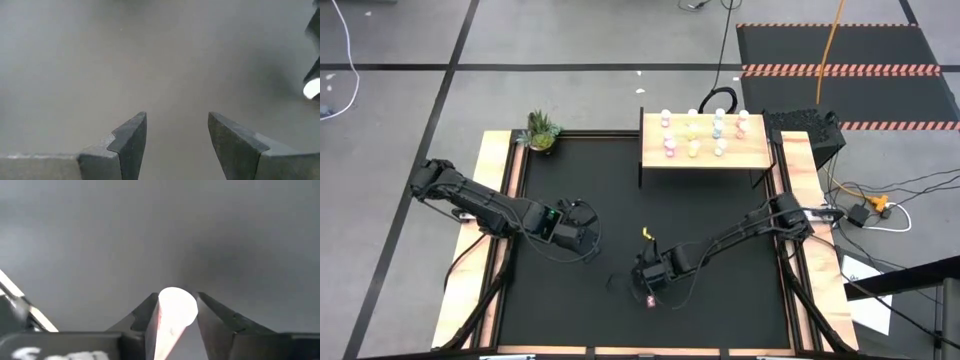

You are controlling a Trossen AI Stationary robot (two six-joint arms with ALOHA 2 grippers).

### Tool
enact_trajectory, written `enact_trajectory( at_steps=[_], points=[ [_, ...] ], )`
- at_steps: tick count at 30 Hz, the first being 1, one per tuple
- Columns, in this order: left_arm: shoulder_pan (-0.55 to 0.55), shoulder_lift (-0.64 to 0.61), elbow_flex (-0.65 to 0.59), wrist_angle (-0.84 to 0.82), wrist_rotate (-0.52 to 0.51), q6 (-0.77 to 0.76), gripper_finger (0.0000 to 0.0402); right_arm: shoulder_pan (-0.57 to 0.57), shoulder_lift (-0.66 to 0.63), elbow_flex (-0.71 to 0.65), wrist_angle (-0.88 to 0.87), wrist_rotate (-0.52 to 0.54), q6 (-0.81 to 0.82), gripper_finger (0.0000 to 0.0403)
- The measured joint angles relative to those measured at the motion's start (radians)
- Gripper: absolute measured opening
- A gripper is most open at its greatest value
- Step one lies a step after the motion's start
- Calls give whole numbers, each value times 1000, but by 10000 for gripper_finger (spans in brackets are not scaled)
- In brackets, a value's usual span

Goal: Pick and place medicine bottles onto shelf by color
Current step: Put the pink pill bottle on the shelf aligned with the other pink pill bottle

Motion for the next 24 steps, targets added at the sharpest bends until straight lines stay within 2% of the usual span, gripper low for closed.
enact_trajectory(
  at_steps=[2, 8, 15, 19, 24],
  points=[
    [0, 0, 0, -13, 0, 1, 212, 4, -45, 0, -36, 71, -19, 112],
    [0, 0, 0, -97, 0, -4, 212, 30, -264, -40, -242, 381, -83, 101],
    [0, 0, 0, -134, -1, -11, 212, 29, -697, -300, -322, 754, -110, 104],
    [10, 0, 0, -134, -8, -11, 212, 14, -979, -471, -322, 942, -255, 104],
    [51, 0, 0, -134, -10, 0, 212, -26, -1267, -650, -282, 1169, -568, 111]
  ],
)
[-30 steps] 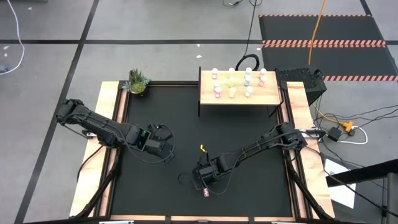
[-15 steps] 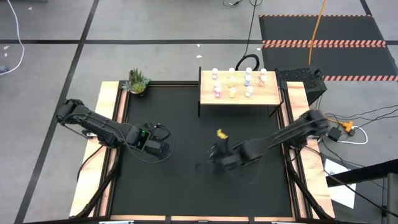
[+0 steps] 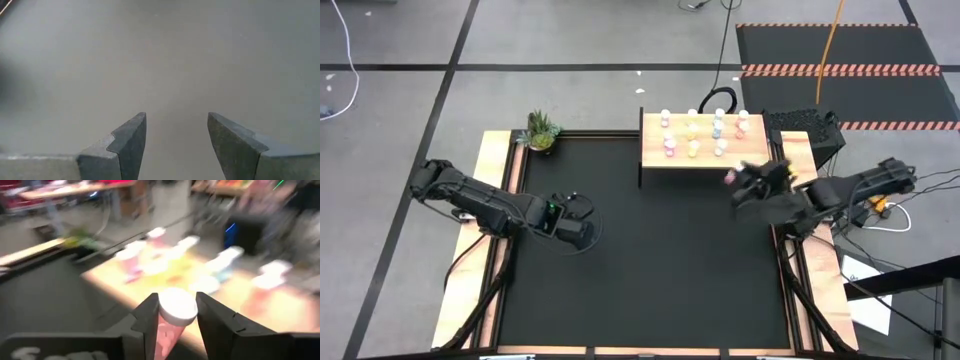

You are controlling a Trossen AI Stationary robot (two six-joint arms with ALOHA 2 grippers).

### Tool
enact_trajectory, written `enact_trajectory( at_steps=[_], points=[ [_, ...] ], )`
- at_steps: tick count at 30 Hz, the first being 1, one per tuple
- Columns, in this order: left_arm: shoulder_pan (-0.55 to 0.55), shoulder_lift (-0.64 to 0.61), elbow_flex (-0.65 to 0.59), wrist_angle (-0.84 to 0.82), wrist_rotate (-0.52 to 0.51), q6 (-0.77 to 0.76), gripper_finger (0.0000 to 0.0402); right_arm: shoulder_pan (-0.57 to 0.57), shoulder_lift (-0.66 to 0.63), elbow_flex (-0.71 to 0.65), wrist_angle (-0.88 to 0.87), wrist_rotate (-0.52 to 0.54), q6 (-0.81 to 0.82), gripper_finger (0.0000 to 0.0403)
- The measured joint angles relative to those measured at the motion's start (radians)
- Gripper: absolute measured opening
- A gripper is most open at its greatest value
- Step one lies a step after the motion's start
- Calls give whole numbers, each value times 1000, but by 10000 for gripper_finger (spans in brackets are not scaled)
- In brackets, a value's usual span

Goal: Pick and place medicine bottles onto shelf by color
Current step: Put the pink pill bottle on the shelf aligned with the other pink pill bottle

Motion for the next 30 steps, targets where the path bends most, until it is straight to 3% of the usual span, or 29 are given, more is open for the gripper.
enact_trajectory(
  at_steps=[4, 8, 16, 24, 30],
  points=[
    [46, 0, 0, 1, 0, 3, 211, -83, -171, -120, 80, 123, -254, 111],
    [102, 0, 0, 11, 0, 3, 212, -227, -292, -213, 173, 102, -404, 111],
    [212, 0, 0, 105, 1, 71, 212, -536, -354, -367, 550, -241, -781, 111],
    [241, 0, 0, 128, 12, 77, 212, -866, -337, -399, 558, -616, -793, 111],
    [240, 0, 0, 128, 11, 74, 212, -1026, -286, -399, 609, -785, -833, 111]
  ],
)
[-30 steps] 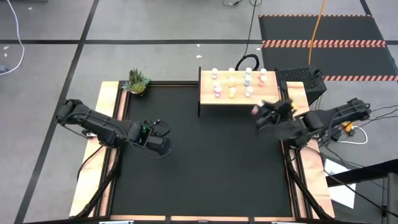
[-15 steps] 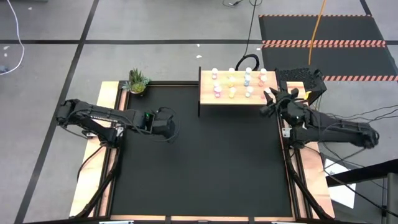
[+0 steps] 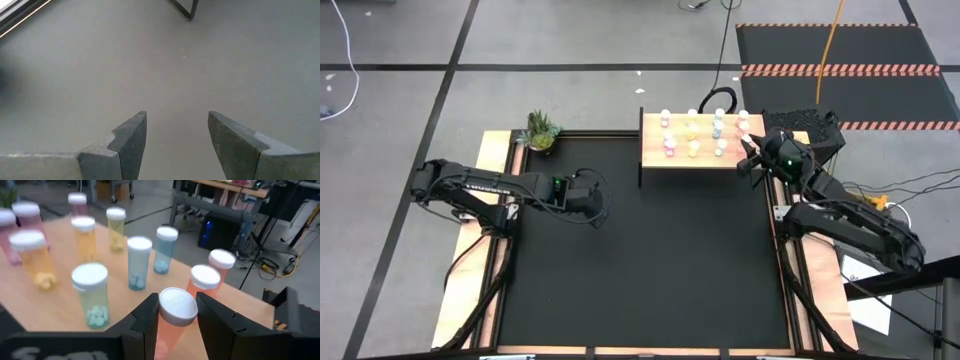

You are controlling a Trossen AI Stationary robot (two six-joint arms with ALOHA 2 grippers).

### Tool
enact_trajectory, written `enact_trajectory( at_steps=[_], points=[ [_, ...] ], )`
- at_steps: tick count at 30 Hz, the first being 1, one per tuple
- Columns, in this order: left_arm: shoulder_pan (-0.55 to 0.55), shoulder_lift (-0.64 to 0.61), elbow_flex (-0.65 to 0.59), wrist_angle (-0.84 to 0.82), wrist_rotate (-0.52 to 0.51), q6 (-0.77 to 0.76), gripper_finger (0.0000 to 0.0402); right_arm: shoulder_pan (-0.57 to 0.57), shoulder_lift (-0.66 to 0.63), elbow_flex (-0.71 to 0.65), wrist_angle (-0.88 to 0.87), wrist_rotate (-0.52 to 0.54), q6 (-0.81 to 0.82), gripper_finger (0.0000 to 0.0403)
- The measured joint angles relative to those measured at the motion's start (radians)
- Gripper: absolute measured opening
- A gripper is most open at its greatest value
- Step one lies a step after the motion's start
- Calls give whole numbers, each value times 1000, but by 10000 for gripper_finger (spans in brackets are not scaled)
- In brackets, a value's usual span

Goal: Pick and place medicine bottles onto shelf by color
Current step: Put the pink pill bottle on the shelf aligned with the other pink pill bottle, then return to Home Position

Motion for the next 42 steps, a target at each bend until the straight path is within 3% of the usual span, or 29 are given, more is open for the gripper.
enact_trajectory(
  at_steps=[4, 18, 32, 37, 42],
  points=[
    [0, 0, 0, 0, -9, 1, 212, -57, 52, 1, 15, -75, -43, 111],
    [0, 0, 0, -26, -27, 0, 212, -68, 54, 1, 7, -102, -33, 114],
    [21, 0, 0, -26, -47, 18, 212, -68, 27, 0, 1, -101, -40, 214],
    [21, 0, 2, -25, -30, 88, 212, -67, -24, 8, 2, -104, -13, 230],
    [22, -40, 75, -10, -34, 210, 211, -65, -51, 114, 11, -230, 10, 231]
  ],
)
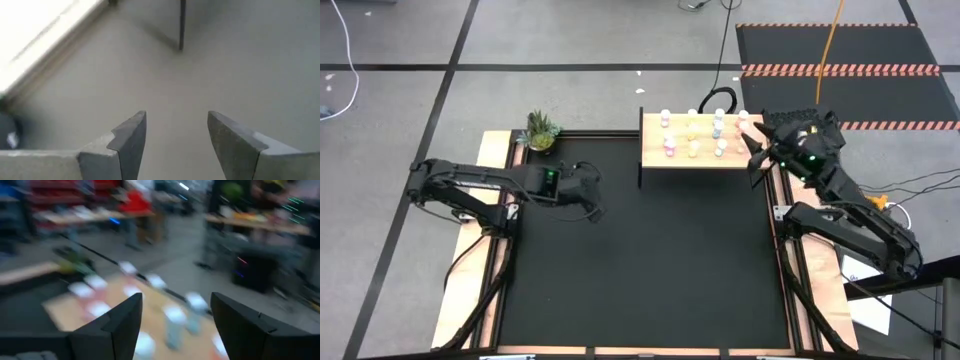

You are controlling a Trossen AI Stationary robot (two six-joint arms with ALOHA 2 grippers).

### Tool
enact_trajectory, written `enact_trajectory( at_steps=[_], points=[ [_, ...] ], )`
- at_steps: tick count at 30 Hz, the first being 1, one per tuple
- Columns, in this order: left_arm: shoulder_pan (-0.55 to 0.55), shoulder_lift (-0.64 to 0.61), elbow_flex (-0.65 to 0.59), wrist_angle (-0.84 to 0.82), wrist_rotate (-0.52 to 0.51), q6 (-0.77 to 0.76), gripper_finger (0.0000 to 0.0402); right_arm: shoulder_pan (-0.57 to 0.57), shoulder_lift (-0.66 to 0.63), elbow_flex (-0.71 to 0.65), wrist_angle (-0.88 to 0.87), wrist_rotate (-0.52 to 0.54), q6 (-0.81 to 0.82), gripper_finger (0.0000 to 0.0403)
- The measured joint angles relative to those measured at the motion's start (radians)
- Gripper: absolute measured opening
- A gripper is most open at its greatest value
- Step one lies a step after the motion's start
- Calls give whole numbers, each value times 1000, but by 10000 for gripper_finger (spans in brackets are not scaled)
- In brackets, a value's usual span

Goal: Pick and place medicine bottles onto shelf by color
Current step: Return to Home Position

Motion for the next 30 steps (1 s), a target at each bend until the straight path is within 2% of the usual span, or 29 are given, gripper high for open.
enact_trajectory(
  at_steps=[3, 6, 8, 10, 12, 15, 16, 18, 21, 24, 28, 30],
  points=[
    [3, -33, 65, 79, -60, 166, 211, 16, 44, 103, 6, -129, 18, 230],
    [13, -75, 94, 262, -80, 387, 209, 74, 128, 209, 3, -248, 53, 222],
    [22, -104, 94, 450, -82, 484, 194, 139, 201, 270, 5, -311, 77, 205],
    [41, -139, 94, 621, -47, 553, 165, 230, 283, 306, 8, -338, 92, 178],
    [64, -162, 102, 780, 50, 627, 125, 342, 375, 311, 58, -338, 117, 145],
    [96, -192, 88, 744, 116, 637, 54, 498, 512, 299, 213, -348, 155, 87],
    [101, -205, 69, 760, 120, 605, 30, 535, 540, 298, 254, -382, 156, 68],
    [98, -246, -25, 772, 125, 555, 10, 577, 571, 300, 300, -474, 144, 26],
    [56, -326, -218, 982, 134, 534, 11, 583, 541, 273, 270, -533, 183, 9],
    [23, -420, -417, 1188, 151, 590, 5, 567, 427, 207, 267, -558, 194, 8],
    [10, -588, -606, 1285, 111, 650, 7, 537, 218, 84, 277, -586, 173, 2],
    [7, -673, -685, 1283, 104, 632, 8, 533, 119, 6, 281, -649, 164, 3]
  ],
)
